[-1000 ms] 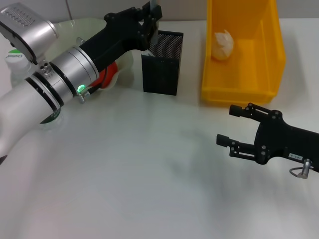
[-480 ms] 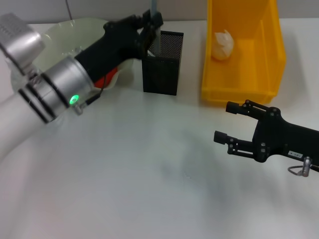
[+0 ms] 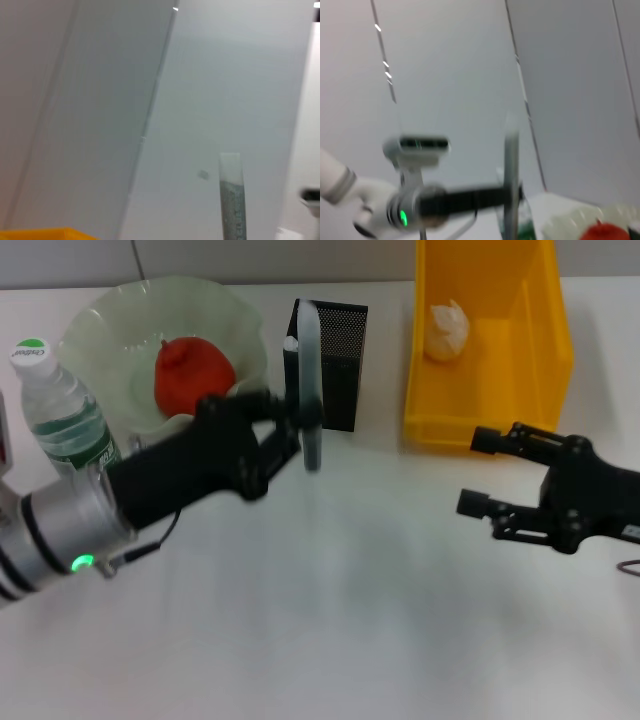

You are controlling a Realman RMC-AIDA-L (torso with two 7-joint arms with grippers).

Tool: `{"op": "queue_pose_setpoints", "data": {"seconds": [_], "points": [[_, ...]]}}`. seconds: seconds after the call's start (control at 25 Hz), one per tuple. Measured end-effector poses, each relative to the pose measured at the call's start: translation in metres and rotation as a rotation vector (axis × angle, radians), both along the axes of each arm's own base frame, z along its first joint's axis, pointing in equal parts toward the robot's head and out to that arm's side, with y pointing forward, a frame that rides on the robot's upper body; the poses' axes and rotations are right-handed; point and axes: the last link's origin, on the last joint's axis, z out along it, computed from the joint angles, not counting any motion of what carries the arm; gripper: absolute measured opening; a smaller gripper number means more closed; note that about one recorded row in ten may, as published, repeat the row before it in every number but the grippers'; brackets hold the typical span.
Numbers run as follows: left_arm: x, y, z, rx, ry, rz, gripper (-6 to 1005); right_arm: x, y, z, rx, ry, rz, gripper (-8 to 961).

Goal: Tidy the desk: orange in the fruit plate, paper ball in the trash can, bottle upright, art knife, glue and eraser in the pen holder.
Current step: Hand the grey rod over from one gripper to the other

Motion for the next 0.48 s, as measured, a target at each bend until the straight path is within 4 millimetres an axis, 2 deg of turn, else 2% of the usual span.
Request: {"op": "queue_pose_setpoints", "data": {"seconds": [0.08,0.24,0.36,0.48], "points": [[-0.003,-0.010,0.000,-0.038,0.006,-0.028,142,-0.008,0.000,0.015,-0.023,0.065,0.032,790],[-0.005,-0.026,-0.003,-0.106,0.030,-0.079,142,-0.018,0.002,0.023,-0.064,0.117,0.060,790],[-0.004,-0.031,-0.009,-0.153,0.048,-0.102,141,-0.029,0.008,0.024,-0.116,0.144,0.072,790],[-0.001,-0.033,-0.015,-0.180,0.059,-0.114,141,-0.045,0.017,0.017,-0.166,0.154,0.091,789]]}}
